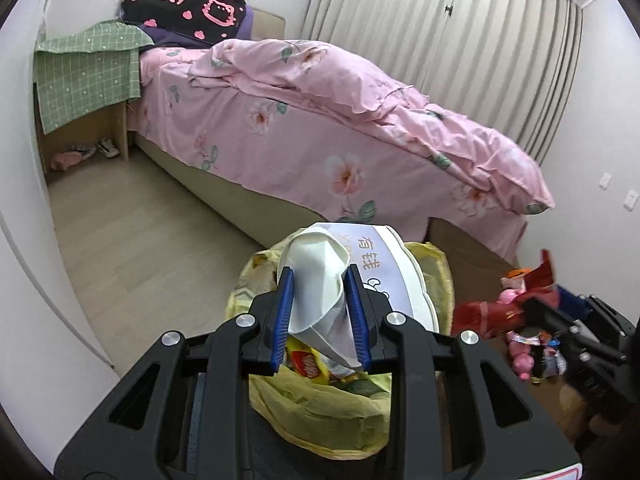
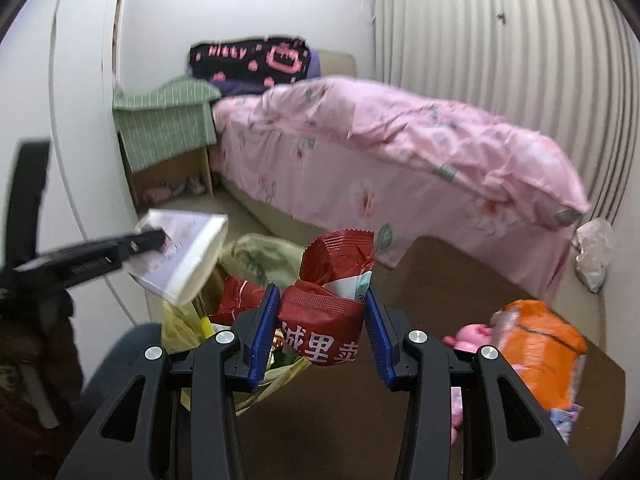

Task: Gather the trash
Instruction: 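Carry the cup and red wrapper into the yellow bag and open both tools, then move both open tools back over the table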

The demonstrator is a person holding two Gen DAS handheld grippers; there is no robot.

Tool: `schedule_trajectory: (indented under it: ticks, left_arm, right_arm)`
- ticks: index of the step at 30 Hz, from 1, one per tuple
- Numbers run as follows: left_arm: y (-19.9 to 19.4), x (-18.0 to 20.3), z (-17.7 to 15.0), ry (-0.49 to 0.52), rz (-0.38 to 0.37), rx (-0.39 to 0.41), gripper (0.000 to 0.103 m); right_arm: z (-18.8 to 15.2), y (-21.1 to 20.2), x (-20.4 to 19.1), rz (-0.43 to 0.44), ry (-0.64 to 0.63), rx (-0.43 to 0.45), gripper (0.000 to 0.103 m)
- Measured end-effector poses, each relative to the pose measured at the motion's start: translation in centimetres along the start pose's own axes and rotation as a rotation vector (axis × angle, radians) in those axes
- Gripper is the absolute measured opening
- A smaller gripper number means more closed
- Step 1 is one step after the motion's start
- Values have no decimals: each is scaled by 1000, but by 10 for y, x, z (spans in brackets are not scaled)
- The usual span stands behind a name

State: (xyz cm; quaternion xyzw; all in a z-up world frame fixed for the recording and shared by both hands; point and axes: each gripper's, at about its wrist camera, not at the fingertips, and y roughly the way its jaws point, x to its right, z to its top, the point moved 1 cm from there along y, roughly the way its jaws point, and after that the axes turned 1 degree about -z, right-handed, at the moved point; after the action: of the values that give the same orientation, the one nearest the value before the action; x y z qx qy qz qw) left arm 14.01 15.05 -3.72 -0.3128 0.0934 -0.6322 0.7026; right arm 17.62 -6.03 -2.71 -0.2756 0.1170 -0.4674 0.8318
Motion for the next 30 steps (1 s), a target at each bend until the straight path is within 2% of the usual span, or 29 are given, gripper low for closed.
schedule_trajectory:
  ticks: [6,13,17,19,20,21,27,30]
  left_arm:
    - [17,4,-1,13,36,-20,25]
    - [27,-2,13,-36,23,-31,25]
    - [29,1,27,-49,14,-23,26]
    - [27,4,29,-49,-22,-15,39]
    - [25,5,29,-48,-30,-4,51]
    - [24,5,28,-48,-32,5,55]
    - [14,2,25,-83,-22,-15,55]
    - [5,13,22,-55,-38,-8,55]
  right_arm:
    - [-4,34,-8,36,-9,-47,40]
    - [-10,57,-15,10,-29,-72,41]
    - [-7,60,-19,-11,-63,-49,43]
    - [-8,59,-18,5,-54,-54,47]
    - [-9,58,-16,20,-47,-56,48]
    - [-10,56,-13,24,-39,-59,51]
    - [-16,25,8,12,35,-15,52]
    - [-25,0,22,-51,47,5,52]
